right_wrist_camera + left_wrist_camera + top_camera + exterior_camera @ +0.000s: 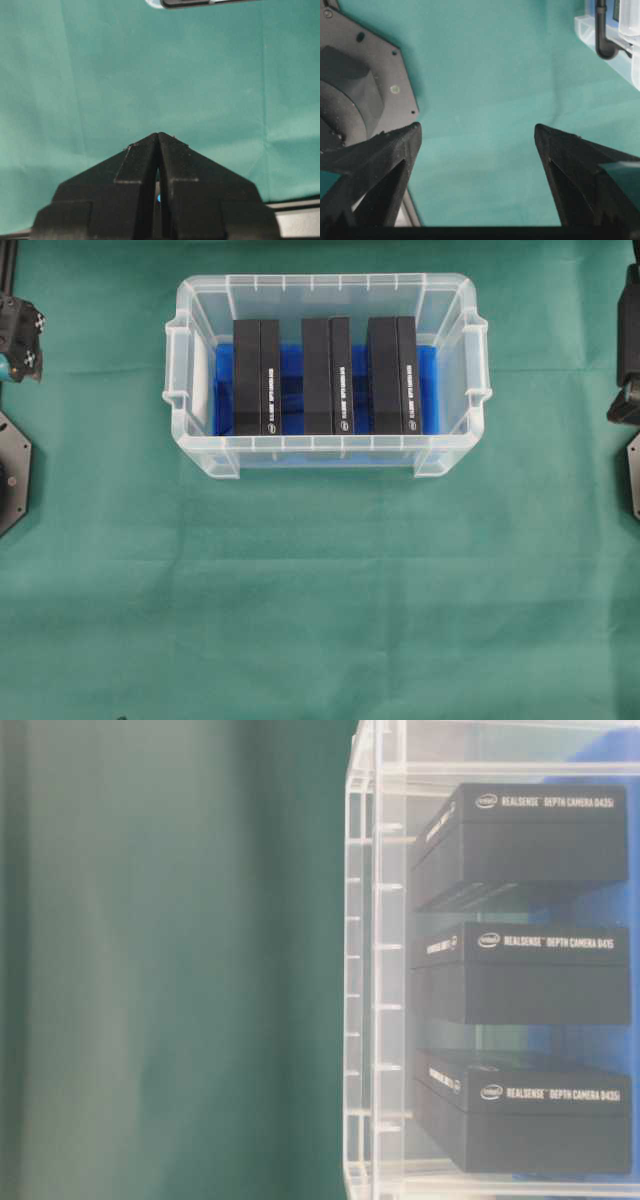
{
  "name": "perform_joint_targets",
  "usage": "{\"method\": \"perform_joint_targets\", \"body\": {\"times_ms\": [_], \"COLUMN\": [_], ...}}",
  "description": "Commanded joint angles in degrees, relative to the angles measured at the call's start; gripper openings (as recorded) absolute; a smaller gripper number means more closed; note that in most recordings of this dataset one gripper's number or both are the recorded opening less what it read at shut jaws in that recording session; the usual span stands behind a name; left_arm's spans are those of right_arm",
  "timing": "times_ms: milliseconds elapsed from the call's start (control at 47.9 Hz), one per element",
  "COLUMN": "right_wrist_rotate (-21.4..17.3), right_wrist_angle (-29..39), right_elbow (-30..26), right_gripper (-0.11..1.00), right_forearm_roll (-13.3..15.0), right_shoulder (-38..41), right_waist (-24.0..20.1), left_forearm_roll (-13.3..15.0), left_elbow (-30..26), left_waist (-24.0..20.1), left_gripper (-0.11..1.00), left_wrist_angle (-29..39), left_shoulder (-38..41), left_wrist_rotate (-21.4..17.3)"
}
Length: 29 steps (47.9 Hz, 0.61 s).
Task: Take the box out of the case with the left arm.
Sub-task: 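Move the open left gripper over the middle black box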
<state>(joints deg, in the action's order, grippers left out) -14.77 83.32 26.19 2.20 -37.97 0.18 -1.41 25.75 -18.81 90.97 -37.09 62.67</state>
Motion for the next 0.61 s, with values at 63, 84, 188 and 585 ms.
{"method": "perform_joint_targets", "body": {"times_ms": [63, 84, 188, 585], "right_wrist_rotate": [-0.09, -0.09, -0.09, -0.09], "right_wrist_angle": [-0.09, -0.09, 0.0, 0.44], "right_elbow": [-1.14, -1.14, -1.14, -1.23], "right_gripper": [0.02, 0.02, 0.02, 0.02], "right_forearm_roll": [0.18, 0.18, 0.09, 0.18], "right_shoulder": [0.0, 0.09, 0.0, 0.18], "right_waist": [0.09, 0.0, 0.0, 0.0], "left_forearm_roll": [-0.18, -0.18, -0.18, 0.0], "left_elbow": [-1.49, -1.58, -1.67, -7.29], "left_waist": [-0.26, -0.26, -0.26, 1.41], "left_gripper": [0.97, 0.97, 0.97, 0.97], "left_wrist_angle": [0.0, -0.09, -0.09, -4.13], "left_shoulder": [-0.09, -0.09, 0.0, 8.35], "left_wrist_rotate": [0.26, 0.26, 0.26, 2.29]}}
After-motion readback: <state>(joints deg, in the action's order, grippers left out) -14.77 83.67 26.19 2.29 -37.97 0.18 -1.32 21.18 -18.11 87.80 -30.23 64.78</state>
